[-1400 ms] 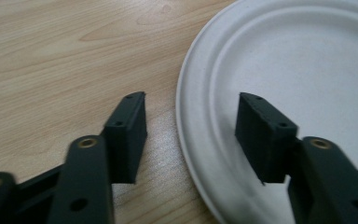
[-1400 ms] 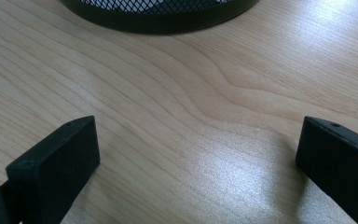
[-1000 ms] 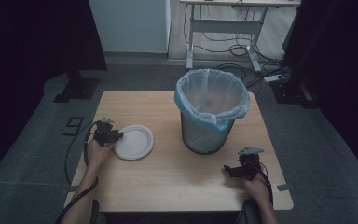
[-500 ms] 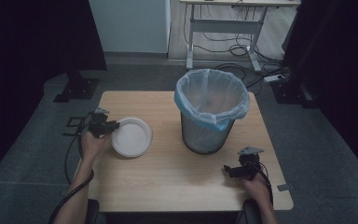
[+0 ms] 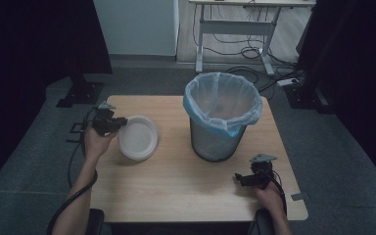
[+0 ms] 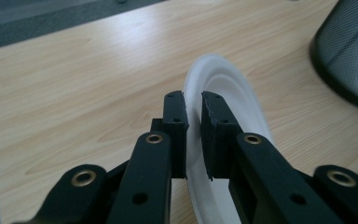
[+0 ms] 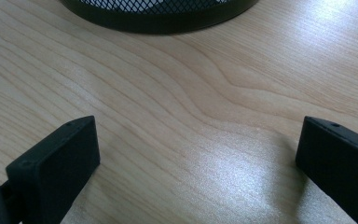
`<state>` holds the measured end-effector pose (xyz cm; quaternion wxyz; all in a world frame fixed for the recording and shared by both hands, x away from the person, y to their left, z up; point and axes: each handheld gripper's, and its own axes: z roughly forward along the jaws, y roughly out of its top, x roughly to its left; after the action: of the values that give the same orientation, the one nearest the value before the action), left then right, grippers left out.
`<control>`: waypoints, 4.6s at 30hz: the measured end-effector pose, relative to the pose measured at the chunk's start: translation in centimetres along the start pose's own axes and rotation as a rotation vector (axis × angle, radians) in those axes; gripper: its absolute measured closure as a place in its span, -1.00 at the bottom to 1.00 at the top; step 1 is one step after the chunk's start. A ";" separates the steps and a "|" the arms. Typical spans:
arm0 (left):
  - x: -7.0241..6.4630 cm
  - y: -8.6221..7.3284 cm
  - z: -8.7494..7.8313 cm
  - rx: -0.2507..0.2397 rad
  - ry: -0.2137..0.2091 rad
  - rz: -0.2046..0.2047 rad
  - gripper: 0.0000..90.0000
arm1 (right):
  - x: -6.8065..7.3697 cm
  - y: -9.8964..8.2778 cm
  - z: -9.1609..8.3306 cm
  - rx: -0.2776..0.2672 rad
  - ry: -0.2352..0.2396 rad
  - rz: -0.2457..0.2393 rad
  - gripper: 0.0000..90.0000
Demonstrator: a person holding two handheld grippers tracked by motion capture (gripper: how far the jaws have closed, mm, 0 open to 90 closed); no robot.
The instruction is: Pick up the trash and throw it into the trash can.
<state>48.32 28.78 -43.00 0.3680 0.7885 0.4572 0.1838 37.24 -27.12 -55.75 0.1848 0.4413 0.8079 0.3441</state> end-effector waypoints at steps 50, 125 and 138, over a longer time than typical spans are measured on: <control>-8.4 14.2 -4.7 -0.021 -0.099 0.214 1.00 | 0.0 0.0 0.0 -0.001 0.002 -0.001 -1.00; -26.2 26.4 -2.1 -0.070 -0.323 0.450 0.97 | 0.1 0.0 0.0 -0.001 0.014 -0.013 -1.00; -27.6 24.1 1.7 -0.013 -0.369 0.457 0.92 | 0.1 0.0 0.0 -0.001 0.016 -0.015 -1.00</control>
<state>49.37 -3.07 -24.80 0.3990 0.8888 0.1918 0.1183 37.17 -27.03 -55.75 0.1810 0.4325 0.8124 0.3467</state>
